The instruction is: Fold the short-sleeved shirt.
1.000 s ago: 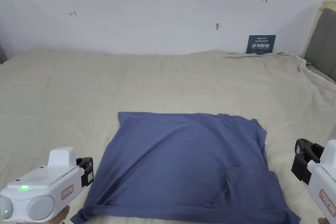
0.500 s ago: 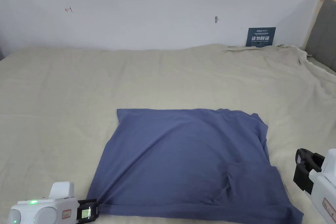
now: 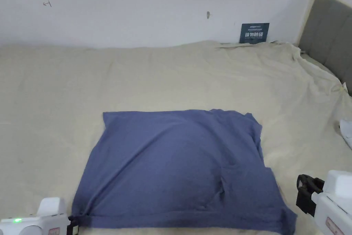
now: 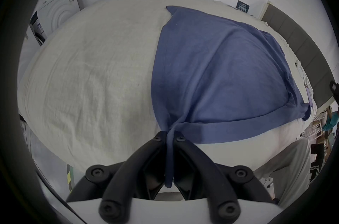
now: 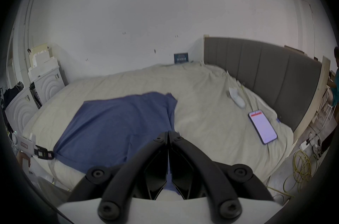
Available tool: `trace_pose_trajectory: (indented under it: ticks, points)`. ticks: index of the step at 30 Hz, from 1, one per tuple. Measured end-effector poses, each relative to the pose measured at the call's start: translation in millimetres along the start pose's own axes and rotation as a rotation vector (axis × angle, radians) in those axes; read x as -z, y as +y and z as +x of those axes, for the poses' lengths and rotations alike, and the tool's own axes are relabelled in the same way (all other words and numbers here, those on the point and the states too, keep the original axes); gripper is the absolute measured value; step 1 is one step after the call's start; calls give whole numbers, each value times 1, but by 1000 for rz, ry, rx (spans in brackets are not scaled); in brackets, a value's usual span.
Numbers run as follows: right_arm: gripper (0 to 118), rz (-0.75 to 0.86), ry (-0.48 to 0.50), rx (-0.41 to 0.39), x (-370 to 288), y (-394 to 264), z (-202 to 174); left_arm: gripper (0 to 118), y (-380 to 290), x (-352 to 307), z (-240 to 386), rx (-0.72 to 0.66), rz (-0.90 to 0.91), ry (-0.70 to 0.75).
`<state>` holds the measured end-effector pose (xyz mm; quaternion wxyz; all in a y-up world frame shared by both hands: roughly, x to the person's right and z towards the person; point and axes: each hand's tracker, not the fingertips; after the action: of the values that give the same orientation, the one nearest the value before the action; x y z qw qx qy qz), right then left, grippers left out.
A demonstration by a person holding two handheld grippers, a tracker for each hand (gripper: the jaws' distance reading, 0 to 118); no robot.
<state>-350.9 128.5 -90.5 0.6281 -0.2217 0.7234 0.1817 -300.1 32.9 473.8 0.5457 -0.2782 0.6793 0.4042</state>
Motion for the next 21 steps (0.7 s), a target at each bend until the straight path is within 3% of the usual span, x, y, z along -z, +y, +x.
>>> trace_pose_trajectory:
  ticks: [2, 3, 4, 5, 6, 13, 15, 17, 21]
  points:
    - [18, -92, 5, 10, 15, -11, 10, 3, 3, -7, 0, 6, 17, -6]
    - [38, -136, 4, 13, 22, -17, 14, 3, 5, -10, 0, 3, 23, -11]
    - [66, -173, 9, 20, 31, -25, 16, 3, 6, -12, -1, 2, 31, -15]
    - [82, -209, 5, 14, 40, -34, 18, 3, 7, -15, 0, 1, 42, -15]
    - [89, -234, -14, 13, 47, -42, 18, 3, 8, -16, -1, -2, 47, -18]
    - [85, -309, -13, 48, 73, -75, 17, 3, 11, -19, 1, 5, 55, -23]
    - [66, -313, 2, 56, 76, -75, 17, 3, 11, -17, 0, 9, 56, -22]
    - [6, -309, 7, 49, 79, -76, 13, 3, 11, -17, 1, 11, 54, -23]
    - [2, -309, 12, -1, 75, -75, 13, 3, 10, -17, 0, 4, 57, -26]
